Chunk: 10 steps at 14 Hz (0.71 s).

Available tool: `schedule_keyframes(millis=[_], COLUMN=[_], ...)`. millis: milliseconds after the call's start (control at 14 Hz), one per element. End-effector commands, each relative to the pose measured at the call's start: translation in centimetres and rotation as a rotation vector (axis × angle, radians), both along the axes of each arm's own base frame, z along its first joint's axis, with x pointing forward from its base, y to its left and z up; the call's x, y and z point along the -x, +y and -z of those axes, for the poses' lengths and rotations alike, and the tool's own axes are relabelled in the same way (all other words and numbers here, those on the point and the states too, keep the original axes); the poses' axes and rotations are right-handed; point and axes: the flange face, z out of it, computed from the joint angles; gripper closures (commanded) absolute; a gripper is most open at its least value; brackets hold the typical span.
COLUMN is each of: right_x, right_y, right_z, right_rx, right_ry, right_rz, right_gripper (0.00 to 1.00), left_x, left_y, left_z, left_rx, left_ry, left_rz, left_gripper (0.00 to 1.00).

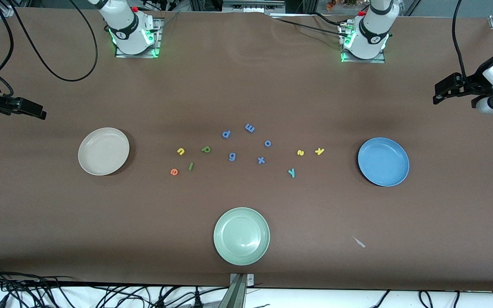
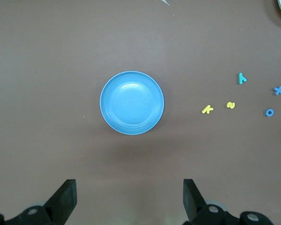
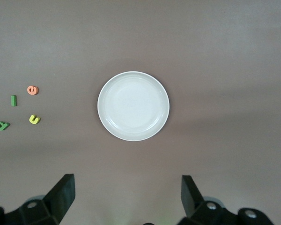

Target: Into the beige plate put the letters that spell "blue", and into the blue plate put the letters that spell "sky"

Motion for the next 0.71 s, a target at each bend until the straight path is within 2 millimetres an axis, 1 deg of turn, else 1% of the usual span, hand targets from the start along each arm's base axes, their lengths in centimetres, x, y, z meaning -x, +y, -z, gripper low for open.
schedule_keyframes(millis=[0,641], right_x=[-0.19,-0.13], right_y=[0.26,0.44], right_z=[-0.63,-0.7], right_rx=[-0.012,-0.013], right_ry=[-0.011,-0.009], right_rz=[0.0,-0.011], right_gripper=[0.0,0.0], left_x=[-0.08,-0.04], left_y=[-0.14,-0.23], left_z=[-0.65,-0.63], left_rx=[0.02,0.02], left_ry=[0.003,0.006], left_rz=[-0.006,-0.004], left_gripper=[0.0,0.0])
